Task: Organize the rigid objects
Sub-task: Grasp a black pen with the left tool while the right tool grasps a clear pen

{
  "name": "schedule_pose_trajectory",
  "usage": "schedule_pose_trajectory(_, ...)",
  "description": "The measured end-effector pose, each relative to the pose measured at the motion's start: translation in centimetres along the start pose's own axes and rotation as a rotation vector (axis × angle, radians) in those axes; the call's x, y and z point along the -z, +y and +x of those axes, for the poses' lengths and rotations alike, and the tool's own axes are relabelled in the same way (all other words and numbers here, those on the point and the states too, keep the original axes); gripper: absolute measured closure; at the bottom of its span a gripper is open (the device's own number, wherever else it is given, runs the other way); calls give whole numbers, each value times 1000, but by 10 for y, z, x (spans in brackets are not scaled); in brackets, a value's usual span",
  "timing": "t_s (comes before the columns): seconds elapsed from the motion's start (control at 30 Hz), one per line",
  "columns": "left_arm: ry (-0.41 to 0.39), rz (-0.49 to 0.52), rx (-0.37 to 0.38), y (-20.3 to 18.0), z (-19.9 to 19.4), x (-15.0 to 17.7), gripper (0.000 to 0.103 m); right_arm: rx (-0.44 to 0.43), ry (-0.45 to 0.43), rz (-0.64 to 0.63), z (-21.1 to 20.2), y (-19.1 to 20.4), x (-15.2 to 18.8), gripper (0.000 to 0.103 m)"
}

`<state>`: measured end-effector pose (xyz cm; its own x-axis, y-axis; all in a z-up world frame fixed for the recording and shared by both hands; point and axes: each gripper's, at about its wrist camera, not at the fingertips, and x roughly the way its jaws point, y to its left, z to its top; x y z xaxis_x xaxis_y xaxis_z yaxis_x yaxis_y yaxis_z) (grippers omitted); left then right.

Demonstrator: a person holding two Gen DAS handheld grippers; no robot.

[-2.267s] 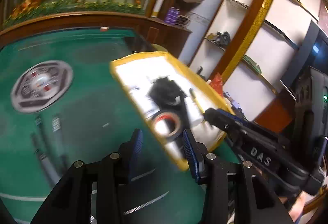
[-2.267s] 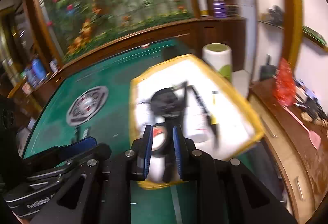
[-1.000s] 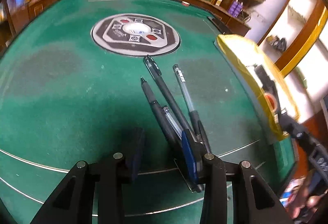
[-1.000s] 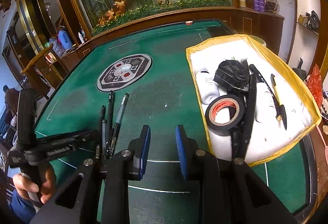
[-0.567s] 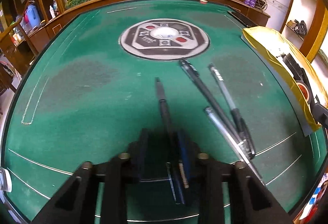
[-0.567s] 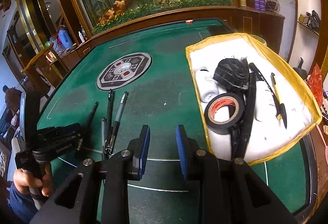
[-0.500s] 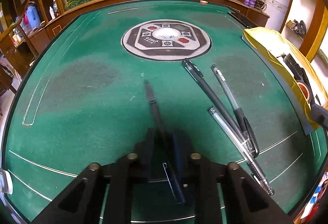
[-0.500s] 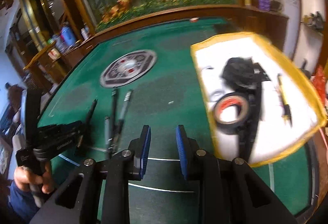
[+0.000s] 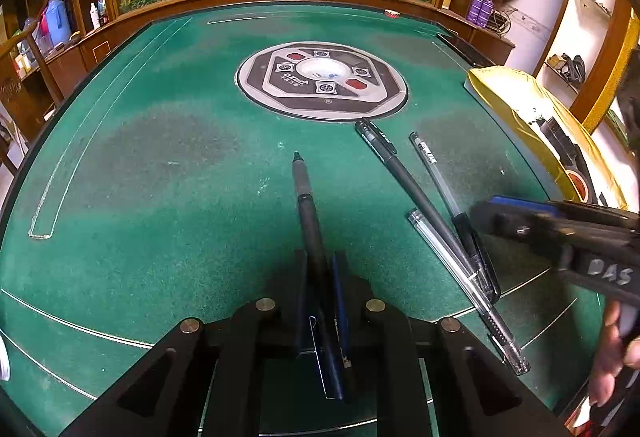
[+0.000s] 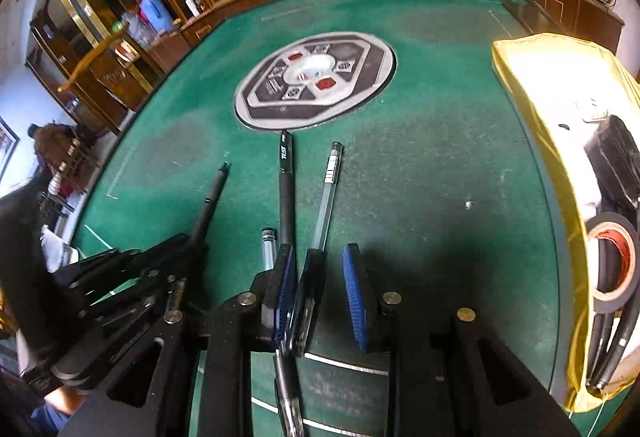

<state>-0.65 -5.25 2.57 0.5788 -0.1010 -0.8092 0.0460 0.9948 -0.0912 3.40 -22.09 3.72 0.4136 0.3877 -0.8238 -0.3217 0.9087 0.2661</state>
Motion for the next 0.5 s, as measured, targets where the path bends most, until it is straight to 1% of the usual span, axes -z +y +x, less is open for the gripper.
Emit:
schedule_pose_trajectory(0.07, -1, -3, 8, 1, 0, 0, 91, 55, 6, -41, 7, 9, -1, 79)
schedule_pose_trajectory(0.13, 0, -3, 11, 1, 0, 0, 91, 81, 22, -85, 13, 18, 2, 81)
schedule_pose_trajectory(0.17, -1, -5, 18, 2, 0, 0, 91, 91, 8, -96, 12, 22, 3, 83)
schedule_pose_trajectory(0.2, -2, -14, 30, 3, 0, 0, 91, 123, 5, -116, 12, 24, 4, 93)
schedule_pose_trajectory(0.23, -4, -20, 39, 6, 0, 0, 91, 138, 9, -133, 12, 25, 5, 94)
schedule_pose_trajectory(0.4, -6, -50, 91, 14, 0, 0, 92, 75, 7, -53, 7, 8, 9, 95)
schedule_pose_trajectory(0.5, -5, -48, 92, 13, 0, -1, 92, 60, 12, -44, 5, 5, 12, 94)
